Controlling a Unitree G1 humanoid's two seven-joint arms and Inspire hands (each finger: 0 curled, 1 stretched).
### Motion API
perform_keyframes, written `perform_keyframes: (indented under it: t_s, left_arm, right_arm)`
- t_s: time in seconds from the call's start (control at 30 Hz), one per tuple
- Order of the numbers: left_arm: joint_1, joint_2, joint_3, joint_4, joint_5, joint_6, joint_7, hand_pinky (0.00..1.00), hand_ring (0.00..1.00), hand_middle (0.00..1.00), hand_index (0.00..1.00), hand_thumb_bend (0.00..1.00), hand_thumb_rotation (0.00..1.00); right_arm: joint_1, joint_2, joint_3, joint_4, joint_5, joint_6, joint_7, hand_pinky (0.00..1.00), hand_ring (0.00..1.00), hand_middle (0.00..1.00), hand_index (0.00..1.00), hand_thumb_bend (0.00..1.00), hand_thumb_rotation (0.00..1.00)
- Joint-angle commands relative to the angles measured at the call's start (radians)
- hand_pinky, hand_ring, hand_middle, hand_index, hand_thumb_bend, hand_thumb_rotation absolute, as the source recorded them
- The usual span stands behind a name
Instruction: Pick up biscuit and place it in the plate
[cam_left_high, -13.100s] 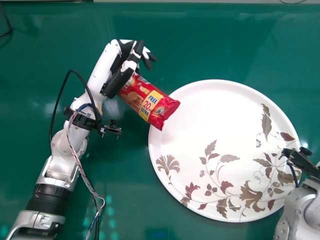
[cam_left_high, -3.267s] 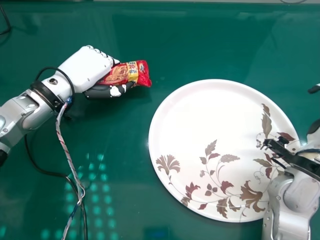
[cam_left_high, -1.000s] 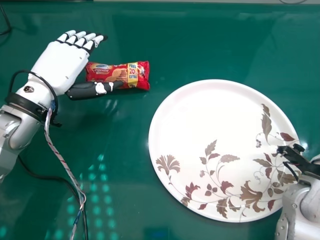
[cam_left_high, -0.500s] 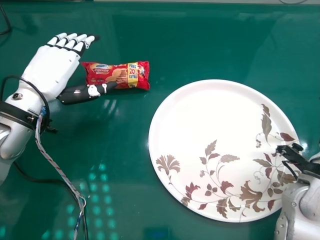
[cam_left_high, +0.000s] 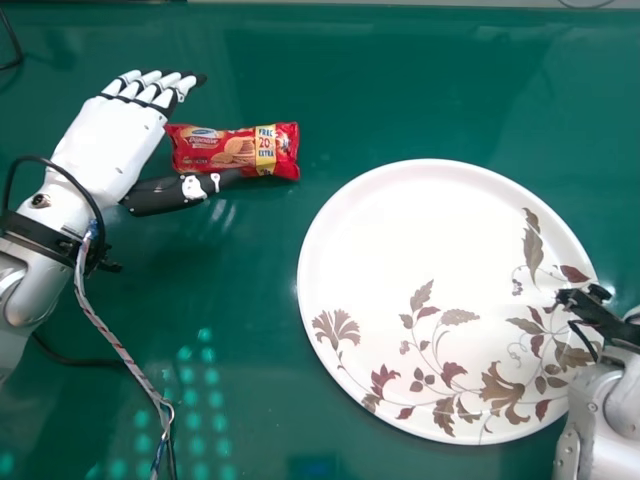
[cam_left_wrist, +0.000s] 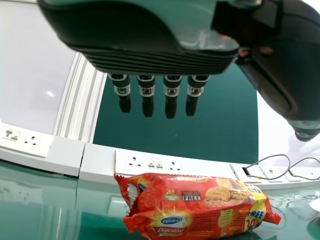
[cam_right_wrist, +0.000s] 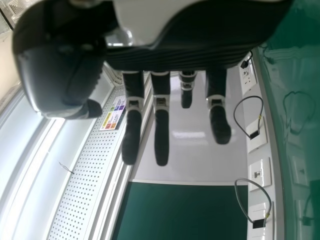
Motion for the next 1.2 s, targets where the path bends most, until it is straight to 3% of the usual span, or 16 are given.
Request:
perform_keyframes:
  t_s: [0.0,1.17]
  left_arm:
    - [0.022,-0.009,0.015,-0.008,0.004,-0.007,0.019,1.00,1.00,1.00,1.00,1.00,0.89]
    - [0.048,-0.015,0.033,-0.041,0.015,-0.002,0.021,1.00,1.00,1.00,1.00,1.00,0.87]
  right_arm:
    - [0.006,-0.009,-0.013,0.007,0.000,0.000,-0.006,0.17,0.43,0.48,0.31,0.52,0.00]
    - [-0.011,-0.018,-0.016,0.035,0.013,-0.005,0.002,0.17,0.43,0.48,0.30,0.52,0.00]
